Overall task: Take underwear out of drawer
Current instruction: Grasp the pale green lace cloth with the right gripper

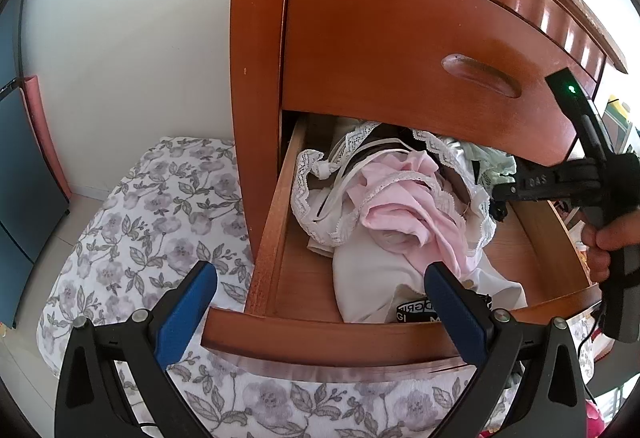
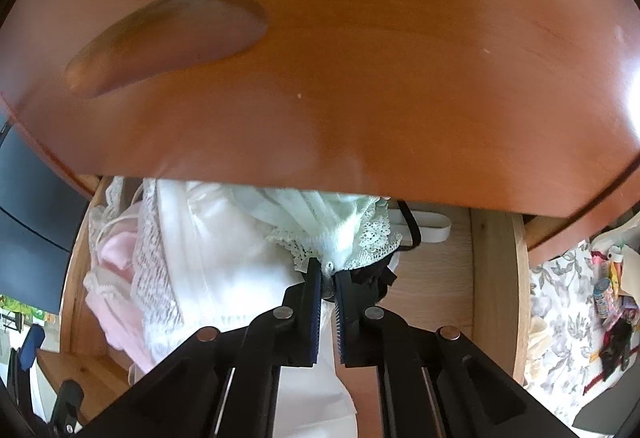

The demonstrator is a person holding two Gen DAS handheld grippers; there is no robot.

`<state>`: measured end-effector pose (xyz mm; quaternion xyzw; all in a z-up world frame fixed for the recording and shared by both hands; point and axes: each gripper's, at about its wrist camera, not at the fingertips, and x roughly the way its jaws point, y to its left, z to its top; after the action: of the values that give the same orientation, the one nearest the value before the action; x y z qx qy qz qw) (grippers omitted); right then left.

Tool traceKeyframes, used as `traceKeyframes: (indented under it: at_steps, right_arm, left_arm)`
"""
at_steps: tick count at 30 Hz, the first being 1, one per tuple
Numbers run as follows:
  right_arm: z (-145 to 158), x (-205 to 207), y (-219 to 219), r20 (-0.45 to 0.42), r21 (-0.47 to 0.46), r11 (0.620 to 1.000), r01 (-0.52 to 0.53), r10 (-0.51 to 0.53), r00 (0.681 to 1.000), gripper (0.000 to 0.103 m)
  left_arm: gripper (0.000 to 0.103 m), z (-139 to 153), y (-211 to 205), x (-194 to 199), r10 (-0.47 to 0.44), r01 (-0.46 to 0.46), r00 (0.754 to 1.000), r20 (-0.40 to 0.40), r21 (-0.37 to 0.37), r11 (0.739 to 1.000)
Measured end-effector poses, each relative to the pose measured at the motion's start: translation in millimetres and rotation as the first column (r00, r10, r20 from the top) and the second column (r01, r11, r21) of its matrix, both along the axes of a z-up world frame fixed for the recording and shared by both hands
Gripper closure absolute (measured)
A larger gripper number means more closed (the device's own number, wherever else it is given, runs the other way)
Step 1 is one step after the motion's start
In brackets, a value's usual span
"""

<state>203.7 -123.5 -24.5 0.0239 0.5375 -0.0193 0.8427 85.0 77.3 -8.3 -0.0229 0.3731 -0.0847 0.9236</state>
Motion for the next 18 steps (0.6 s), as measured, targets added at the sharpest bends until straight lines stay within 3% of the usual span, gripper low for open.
traceKeyframes:
  at_steps: [18]
  right_arm:
    - [20.1,-46.8,-10.9,0.018,0.06,0.997,-0.048,0.047,0.999,0.098]
  left_arm:
    - [0.0,0.1,-1.0,0.0,-0.001,0.001,1.0,-0.001,0.003,1.0]
